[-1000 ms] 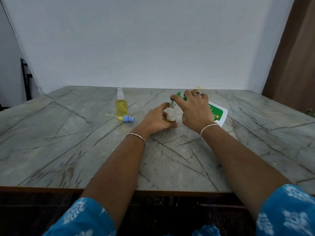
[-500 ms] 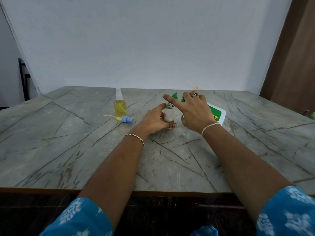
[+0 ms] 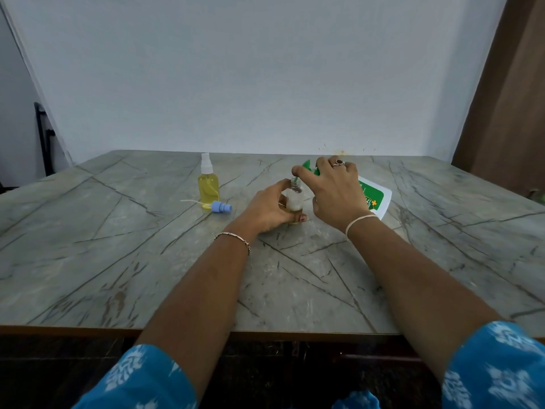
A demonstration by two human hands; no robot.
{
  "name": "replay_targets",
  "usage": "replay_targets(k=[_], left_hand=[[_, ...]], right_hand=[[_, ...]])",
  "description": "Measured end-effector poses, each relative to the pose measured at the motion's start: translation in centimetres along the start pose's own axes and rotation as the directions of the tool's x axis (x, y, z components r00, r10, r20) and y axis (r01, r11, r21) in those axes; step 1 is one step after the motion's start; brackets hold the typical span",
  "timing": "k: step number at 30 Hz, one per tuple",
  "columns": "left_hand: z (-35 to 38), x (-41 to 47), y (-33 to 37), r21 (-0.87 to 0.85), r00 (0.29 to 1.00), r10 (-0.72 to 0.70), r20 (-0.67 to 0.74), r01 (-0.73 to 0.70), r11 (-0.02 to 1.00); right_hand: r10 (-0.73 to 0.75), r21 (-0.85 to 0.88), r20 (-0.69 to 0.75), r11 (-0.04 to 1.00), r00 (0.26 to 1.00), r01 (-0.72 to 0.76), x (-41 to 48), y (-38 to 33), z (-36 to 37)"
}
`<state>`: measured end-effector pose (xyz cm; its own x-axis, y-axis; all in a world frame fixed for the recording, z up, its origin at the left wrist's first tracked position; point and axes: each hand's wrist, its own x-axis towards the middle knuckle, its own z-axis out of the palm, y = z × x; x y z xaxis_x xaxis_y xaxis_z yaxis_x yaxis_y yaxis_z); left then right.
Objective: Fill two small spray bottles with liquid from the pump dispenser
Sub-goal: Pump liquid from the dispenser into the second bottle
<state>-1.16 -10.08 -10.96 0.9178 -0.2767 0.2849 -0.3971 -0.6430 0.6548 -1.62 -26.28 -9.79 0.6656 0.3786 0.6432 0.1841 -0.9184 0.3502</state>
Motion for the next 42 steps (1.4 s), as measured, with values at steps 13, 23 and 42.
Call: replay_targets(k=[13, 23, 42], left_hand=[[0.00, -0.05, -0.01, 0.004, 1.000, 0.003, 0.005, -0.003, 1.000], [-0.09, -0.29, 0.25, 0.006, 1.000, 0.005, 0.002, -0.005, 1.000], [0.07, -0.22, 0.06, 0.000, 1.000, 0.001, -0.031, -0.001, 1.000]], right_hand=[[0.021, -0.020, -0.044, 1.000, 0.999, -0.022, 0.00, -0.27, 0.30], [-0.001, -0.022, -0.012, 1.000, 1.000, 0.001, -0.46, 0.20, 0.08], [0.003, -0.020, -0.023, 1.000, 1.000, -0.004, -0.46, 0.22, 0.43]])
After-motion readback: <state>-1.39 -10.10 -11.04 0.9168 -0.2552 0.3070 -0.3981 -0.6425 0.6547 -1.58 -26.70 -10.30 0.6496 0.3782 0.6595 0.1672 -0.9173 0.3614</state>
